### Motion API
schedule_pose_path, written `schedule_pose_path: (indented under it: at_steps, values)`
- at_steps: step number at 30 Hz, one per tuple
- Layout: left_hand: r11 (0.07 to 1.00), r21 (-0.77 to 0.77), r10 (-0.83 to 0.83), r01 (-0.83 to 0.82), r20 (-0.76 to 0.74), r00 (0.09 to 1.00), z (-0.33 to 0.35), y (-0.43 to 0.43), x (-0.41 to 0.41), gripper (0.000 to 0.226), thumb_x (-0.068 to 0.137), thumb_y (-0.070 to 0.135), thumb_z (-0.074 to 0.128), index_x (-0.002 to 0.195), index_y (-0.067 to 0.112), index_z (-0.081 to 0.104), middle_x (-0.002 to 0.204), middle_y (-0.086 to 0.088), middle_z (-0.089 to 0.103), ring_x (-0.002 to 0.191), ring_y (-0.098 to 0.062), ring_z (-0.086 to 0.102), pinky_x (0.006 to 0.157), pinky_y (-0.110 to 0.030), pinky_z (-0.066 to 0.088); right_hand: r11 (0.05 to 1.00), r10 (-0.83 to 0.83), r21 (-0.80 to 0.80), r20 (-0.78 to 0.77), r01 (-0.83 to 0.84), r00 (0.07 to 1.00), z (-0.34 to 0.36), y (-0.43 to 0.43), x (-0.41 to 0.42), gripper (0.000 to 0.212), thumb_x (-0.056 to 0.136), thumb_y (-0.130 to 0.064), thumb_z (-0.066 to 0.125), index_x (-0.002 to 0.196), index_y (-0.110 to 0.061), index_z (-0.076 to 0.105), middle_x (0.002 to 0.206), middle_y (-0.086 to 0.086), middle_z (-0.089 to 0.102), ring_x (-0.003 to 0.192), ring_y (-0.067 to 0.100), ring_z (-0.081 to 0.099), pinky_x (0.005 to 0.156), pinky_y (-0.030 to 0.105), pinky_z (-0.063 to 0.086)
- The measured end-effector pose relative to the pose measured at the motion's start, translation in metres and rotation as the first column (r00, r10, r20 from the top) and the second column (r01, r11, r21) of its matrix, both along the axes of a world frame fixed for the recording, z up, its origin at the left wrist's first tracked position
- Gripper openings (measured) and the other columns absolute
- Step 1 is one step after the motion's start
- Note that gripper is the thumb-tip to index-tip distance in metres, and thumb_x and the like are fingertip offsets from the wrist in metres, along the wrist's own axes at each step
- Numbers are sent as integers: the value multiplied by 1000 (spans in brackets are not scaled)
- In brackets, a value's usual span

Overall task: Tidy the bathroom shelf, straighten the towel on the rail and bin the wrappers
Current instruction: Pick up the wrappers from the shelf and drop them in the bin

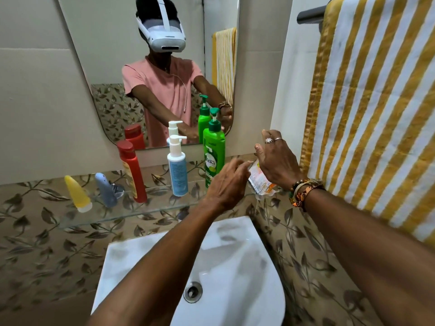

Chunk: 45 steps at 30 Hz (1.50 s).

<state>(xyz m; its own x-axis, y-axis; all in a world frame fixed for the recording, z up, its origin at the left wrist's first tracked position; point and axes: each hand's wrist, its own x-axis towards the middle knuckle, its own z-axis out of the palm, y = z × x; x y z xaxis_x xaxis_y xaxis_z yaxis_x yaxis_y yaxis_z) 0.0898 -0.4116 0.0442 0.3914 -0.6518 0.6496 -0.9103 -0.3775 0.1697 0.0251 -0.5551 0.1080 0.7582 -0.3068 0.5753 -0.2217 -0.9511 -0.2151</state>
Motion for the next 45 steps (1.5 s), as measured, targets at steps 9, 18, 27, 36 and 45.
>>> schedule_pose_path:
  at_steps: [9,18,27,36,45]
  values:
    - [984,11,162,-177,-460,873,-18,-32,3,25,101,27,46,112,8,58,110,-18,63,104,-36,56,79,-39,41,992,-71,96,-144,86,987,-18,-19,-4,39,102,-27,38,131,-4,54,132,18,52,112,40,58,92,45,48]
    - [939,-36,116,-341,-902,415,-35,-56,15,43,91,47,59,79,6,64,80,-12,71,71,-28,68,68,-37,58,972,-153,123,-313,200,937,-38,-28,2,26,96,-21,47,108,-3,61,114,21,64,99,42,61,73,36,45]
    - [922,-157,-99,-353,-979,178,-37,-58,22,20,84,20,78,72,6,69,72,-12,69,59,-21,63,63,-33,61,957,-181,178,-245,227,952,-41,-27,9,36,88,-23,63,121,-10,60,116,16,67,100,39,63,76,38,52]
    - [902,-171,-71,-397,-965,254,-38,-61,18,27,81,30,79,94,10,68,87,-9,73,63,-19,68,69,-38,63,951,-212,206,-104,230,972,-43,-21,12,14,91,-20,66,99,-13,74,109,12,69,96,30,65,78,36,54]
    - [820,-290,-141,-493,-938,317,5,-83,4,58,81,65,52,65,10,63,78,-16,70,81,-34,71,72,-46,60,941,-197,287,29,181,980,-30,-18,9,14,91,-17,62,97,-13,74,98,9,74,91,28,67,74,33,53]
